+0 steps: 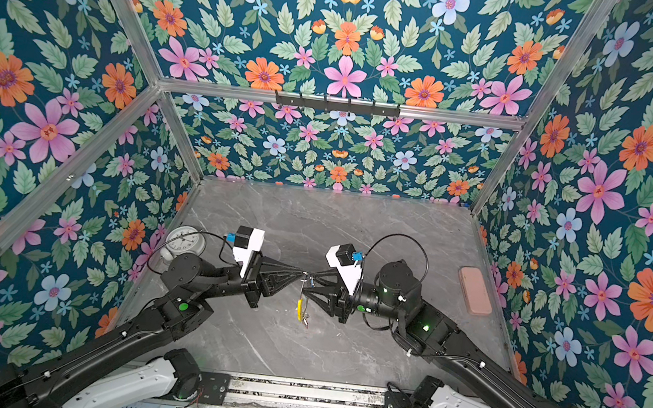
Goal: Remove the keys from the keyring
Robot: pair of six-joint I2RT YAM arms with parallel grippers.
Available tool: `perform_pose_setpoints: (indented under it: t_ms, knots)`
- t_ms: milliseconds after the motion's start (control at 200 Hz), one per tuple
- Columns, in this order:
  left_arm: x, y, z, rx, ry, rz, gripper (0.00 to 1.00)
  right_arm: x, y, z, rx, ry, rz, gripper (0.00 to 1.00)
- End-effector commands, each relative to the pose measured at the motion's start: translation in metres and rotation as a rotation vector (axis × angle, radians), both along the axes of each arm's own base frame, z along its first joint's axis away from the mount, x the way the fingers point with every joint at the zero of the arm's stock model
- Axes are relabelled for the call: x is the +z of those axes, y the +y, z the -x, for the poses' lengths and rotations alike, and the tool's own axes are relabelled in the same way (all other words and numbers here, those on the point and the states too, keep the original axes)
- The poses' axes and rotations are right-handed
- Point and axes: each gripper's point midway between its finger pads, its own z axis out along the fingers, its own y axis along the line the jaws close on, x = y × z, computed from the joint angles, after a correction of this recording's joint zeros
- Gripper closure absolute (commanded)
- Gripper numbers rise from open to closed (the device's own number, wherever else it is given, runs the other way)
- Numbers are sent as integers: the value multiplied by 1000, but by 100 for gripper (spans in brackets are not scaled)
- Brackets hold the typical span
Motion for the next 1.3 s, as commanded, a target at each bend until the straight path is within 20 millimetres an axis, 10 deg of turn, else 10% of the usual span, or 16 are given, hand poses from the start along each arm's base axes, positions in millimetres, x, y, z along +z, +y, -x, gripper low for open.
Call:
perform_pose_setpoints:
  t_ms: [0, 785, 1295]
  knots:
    - [11, 3, 3, -8, -28, 44, 100, 13, 1, -4, -20, -40, -36, 56]
    - [17, 10, -1, 39, -11, 86, 100, 5, -2, -6, -48, -52, 9, 100]
    - [16, 8, 0, 33, -27, 71, 100, -23, 11, 12, 31, -52, 151, 100]
